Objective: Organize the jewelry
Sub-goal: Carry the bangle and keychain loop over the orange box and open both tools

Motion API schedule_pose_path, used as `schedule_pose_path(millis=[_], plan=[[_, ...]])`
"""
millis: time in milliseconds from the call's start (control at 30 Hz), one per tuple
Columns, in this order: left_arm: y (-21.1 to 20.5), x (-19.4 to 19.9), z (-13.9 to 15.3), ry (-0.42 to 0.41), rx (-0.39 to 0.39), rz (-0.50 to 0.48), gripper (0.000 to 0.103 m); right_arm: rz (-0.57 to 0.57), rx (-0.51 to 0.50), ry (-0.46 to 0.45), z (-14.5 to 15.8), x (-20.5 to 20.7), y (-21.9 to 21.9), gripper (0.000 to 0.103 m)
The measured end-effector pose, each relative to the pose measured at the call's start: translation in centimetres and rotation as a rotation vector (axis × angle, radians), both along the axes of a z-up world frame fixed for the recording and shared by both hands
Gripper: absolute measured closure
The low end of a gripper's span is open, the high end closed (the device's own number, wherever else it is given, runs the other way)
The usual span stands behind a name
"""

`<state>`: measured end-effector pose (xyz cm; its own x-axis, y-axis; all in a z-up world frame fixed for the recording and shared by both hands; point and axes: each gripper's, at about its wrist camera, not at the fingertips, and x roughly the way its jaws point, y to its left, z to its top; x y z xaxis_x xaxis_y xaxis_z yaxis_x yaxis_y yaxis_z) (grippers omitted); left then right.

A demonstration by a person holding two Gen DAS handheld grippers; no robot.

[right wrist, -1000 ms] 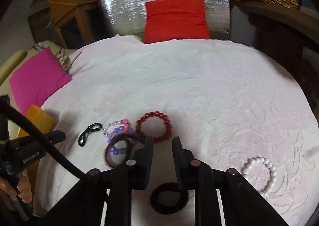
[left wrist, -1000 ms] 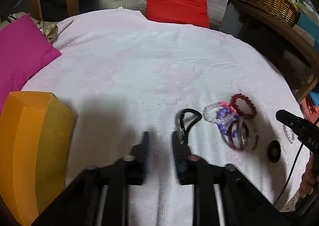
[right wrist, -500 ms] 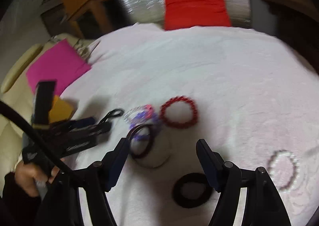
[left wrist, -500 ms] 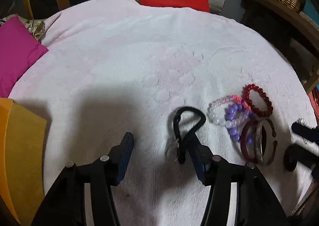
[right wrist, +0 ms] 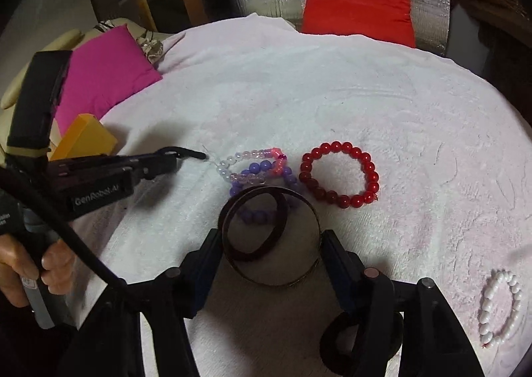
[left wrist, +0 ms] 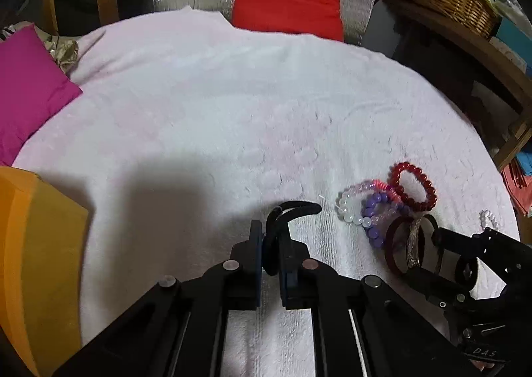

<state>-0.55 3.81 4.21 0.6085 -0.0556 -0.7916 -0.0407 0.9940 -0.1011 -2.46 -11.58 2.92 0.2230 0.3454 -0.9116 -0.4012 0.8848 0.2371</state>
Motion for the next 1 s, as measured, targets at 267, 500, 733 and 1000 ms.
schedule_pose_path(millis=[267, 500, 733, 1000], plan=[[1.3, -3.4, 4.5, -0.120, -0.023, 0.017, 0.095, -0.018, 0.076, -0.056, 3.7, -0.7, -1.4, 0.040], [3.7, -10.1, 9.2, -0.242, -0.030, 0.108, 0.095, -0.046, 0.210, -0.115, 7.0, -1.0, 1.0, 0.040], [11.0, -17.9, 11.4, -0.279, 0.121, 0.334, 0.095, 0.062, 0.307, -0.089, 8.3, -1.1, 10.8, 0.040], [20.3, -21.0, 6.3, -0.094, 0.114, 0.512, 0.095, 0.224, 0.345, -0.036, 7.3, -3.1, 24.3, 0.040]])
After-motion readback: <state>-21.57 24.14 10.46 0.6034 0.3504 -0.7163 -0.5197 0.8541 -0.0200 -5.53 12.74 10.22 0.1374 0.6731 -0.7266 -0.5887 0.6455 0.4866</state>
